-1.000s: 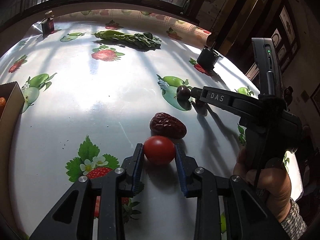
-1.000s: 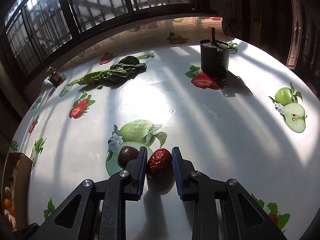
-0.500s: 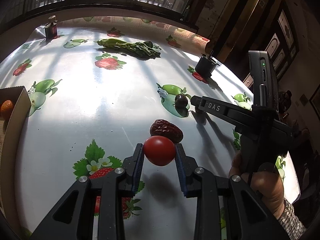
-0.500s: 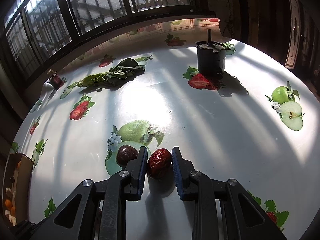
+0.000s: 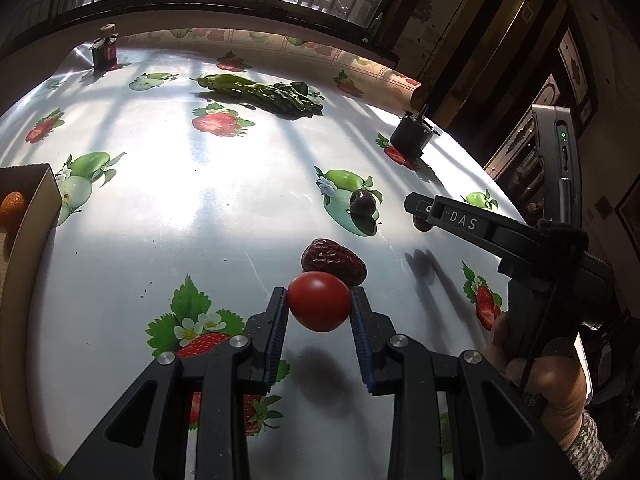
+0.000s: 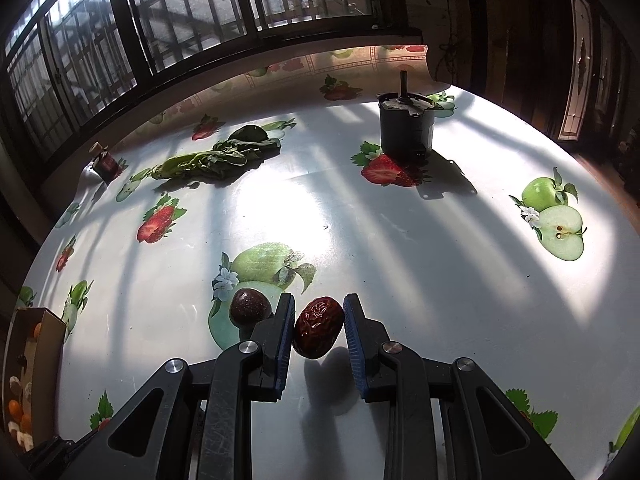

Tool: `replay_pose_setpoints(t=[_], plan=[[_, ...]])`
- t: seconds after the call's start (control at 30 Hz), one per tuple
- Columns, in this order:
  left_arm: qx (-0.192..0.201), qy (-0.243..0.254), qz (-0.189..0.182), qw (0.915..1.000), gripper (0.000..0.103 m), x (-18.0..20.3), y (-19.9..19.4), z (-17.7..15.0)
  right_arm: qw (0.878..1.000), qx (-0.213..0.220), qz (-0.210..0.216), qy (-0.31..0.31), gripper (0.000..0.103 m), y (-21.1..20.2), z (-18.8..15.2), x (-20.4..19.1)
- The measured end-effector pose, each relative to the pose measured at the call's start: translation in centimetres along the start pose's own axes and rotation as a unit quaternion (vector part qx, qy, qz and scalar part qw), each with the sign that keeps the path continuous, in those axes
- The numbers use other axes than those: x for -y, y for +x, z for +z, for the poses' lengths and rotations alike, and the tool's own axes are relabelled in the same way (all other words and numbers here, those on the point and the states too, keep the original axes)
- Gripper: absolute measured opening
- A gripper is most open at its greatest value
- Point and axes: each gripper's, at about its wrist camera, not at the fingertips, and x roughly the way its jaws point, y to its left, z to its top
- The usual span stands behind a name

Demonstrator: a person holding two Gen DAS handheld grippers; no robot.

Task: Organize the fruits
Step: 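Carry the tomato and date into the cardboard box and open both tools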

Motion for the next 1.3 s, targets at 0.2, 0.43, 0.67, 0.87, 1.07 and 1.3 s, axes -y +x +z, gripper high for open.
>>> replay_pose_setpoints(t=[0.2,0.43,0.67,0.87,1.07,1.3], plan=[[0.010,-0.002,-0.005,0.9999,0.030,0.0,-0.8,0.0,1.000,0.016,-0.003,-0.009,0.026,-3.8,-0.2,0.2],[0.018,0.001,-0.008,0.9998,0.030,0.3,-1.5,-0.1,1.000,0.021,0.013,-0.004,0.027,-8.0,-2.4,0.2],[0.026,0.003,-0.012,0.9996,0.030,0.5,-2.2,-0.1,0.999,0.024,0.023,0.006,0.027,-10.5,-5.5,-0.3],[0.029,0.001,-0.015,0.9995,0.030,0.6,-2.5,-0.1,0.999,0.024,0.025,0.028,0.027,-11.5,-7.1,-0.2],[0.033,0.000,-0.019,0.9993,0.030,0.7,-2.9,-0.1,0.999,0.024,0.021,0.039,0.027,-12.1,-8.3,-0.5],[0.038,-0.004,-0.026,0.9989,0.030,0.6,-3.4,-0.1,0.999,0.015,0.020,0.046,0.027,-12.2,-9.2,-0.8]])
